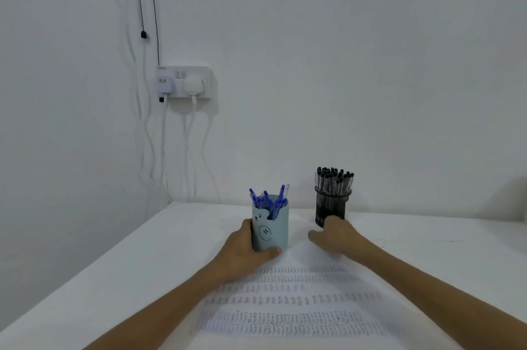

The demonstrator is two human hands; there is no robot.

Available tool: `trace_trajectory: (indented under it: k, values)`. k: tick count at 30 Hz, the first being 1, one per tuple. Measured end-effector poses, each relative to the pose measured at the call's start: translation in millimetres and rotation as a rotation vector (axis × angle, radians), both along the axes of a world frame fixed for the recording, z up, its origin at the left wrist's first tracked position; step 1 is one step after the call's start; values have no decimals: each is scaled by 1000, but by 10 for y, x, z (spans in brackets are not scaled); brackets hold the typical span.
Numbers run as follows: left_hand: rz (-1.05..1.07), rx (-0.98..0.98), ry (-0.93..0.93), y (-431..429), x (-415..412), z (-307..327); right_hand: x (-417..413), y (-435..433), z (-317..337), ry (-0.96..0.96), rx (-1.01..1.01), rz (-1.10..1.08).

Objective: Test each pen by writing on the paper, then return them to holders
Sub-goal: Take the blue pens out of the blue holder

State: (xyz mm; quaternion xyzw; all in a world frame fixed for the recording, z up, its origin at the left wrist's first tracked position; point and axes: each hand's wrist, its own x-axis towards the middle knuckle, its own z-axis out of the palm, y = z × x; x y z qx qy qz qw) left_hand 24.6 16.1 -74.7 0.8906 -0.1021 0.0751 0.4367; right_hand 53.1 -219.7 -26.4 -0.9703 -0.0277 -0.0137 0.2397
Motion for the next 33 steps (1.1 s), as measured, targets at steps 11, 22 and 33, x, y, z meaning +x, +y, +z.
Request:
trace_trajectory:
  k: [11,22,33]
  values:
    - [66,-201,23,750,101,39,62,608,-123,-157,621,394]
    - [35,-501,89,1022,301,36,364,1022,82,-544,-150,516]
    - [75,-2,45,822,63,56,399,1034,211,-832,-847,632]
